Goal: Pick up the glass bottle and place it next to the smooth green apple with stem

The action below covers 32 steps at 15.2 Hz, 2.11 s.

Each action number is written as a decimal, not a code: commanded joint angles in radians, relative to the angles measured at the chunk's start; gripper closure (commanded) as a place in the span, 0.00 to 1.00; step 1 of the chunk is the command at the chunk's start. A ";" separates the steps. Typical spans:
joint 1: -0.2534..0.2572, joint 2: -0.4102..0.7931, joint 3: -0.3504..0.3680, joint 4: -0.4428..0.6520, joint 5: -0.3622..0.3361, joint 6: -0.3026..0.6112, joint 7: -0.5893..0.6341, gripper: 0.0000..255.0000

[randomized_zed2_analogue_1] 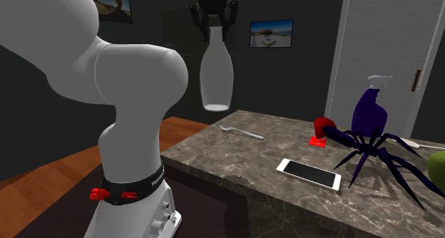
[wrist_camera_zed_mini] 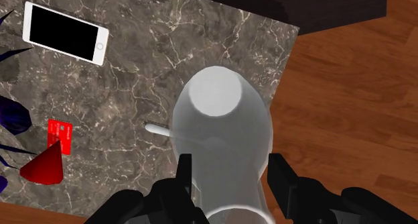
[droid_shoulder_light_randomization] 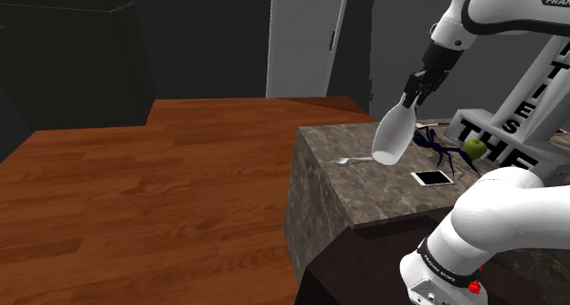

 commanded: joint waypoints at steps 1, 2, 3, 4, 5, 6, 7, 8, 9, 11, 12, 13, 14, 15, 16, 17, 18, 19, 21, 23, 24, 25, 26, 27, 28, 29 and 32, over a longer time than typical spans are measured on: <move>0.003 0.008 0.004 0.031 0.005 -0.023 -0.001 1.00; 0.004 0.012 0.006 0.047 0.007 -0.035 -0.001 1.00; 0.005 0.016 0.008 0.062 0.009 -0.046 -0.002 1.00; 0.006 0.020 0.010 0.078 0.011 -0.058 -0.002 1.00; 0.007 0.025 0.011 0.094 0.012 -0.070 -0.003 1.00; 0.008 0.029 0.013 0.110 0.014 -0.081 -0.003 1.00; 0.010 0.034 0.015 0.127 0.016 -0.092 -0.004 1.00; 0.011 0.039 0.016 0.143 0.018 -0.104 -0.005 1.00; 0.012 0.044 0.018 0.159 0.020 -0.115 -0.005 1.00; 0.014 0.055 0.020 0.193 0.023 -0.138 -0.006 1.00; 0.015 0.060 0.022 0.210 0.025 -0.150 -0.007 1.00; 0.016 0.066 0.023 0.227 0.026 -0.161 -0.008 1.00; 0.017 0.072 0.024 0.244 0.028 -0.172 -0.009 1.00; 0.018 0.078 0.026 0.262 0.029 -0.184 -0.009 1.00; 0.019 0.084 0.027 0.279 0.031 -0.195 -0.010 1.00; 0.020 0.091 0.028 0.297 0.032 -0.206 -0.011 1.00; 0.021 0.097 0.029 0.315 0.034 -0.218 -0.012 1.00; 0.022 0.104 0.030 0.333 0.035 -0.229 -0.012 1.00; 0.024 0.118 0.032 0.370 0.038 -0.252 -0.014 1.00; 0.026 0.133 0.033 0.408 0.041 -0.275 -0.016 1.00; 0.027 0.140 0.034 0.427 0.042 -0.287 -0.017 1.00; 0.028 0.148 0.035 0.446 0.043 -0.298 -0.018 1.00; 0.029 0.156 0.035 0.466 0.045 -0.310 -0.019 1.00; 0.029 0.164 0.036 0.485 0.046 -0.322 -0.020 1.00; 0.030 0.172 0.036 0.505 0.047 -0.334 -0.021 1.00; 0.031 0.180 0.037 0.526 0.048 -0.345 -0.022 1.00; 0.034 0.207 0.038 0.588 0.052 -0.381 -0.025 1.00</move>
